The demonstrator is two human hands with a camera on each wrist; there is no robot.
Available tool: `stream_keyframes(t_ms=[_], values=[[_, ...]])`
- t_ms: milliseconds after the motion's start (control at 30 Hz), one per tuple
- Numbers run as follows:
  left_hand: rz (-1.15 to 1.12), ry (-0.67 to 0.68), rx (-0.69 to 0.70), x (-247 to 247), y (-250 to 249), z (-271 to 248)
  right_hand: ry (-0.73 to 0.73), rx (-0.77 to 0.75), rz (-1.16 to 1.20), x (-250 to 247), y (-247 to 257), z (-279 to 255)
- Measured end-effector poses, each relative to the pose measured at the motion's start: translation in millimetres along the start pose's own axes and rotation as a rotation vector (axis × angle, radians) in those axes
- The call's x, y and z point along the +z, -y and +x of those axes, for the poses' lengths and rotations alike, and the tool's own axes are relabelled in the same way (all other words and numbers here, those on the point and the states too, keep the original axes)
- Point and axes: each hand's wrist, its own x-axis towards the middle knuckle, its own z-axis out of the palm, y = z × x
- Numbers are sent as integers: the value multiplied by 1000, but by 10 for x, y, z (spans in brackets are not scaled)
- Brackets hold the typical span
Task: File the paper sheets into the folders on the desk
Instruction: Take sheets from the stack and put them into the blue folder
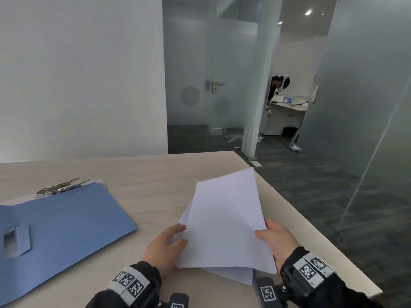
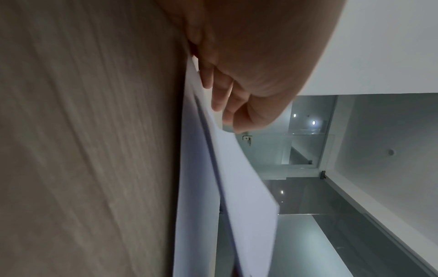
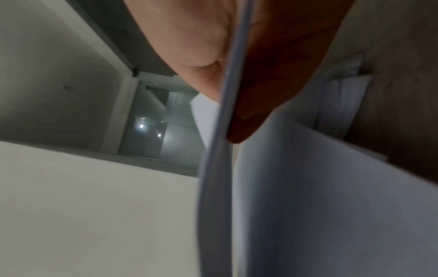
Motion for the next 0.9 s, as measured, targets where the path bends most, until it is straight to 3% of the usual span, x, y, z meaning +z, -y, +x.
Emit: stream_keyframes(t_ms=[167,267,367,500,700,900], values=[[-238,-118,58,-188,-184,62,75,-150,139,70,69,-194],[-407,-123,117,-346,-411,83,106,-243,158,186,178,-263],[-455,-168,188,-424,-510,29,125,-316,198,281,276,-304],[-440,-168,217,-342,-346,-145,140,-289,229,337,226,-338],[-482,-104,148,-199,-199,-306,95,-209,174,437,71,-369],[-591,-246,72,-548,-65,-497,252,-287,79,704,182,-532]])
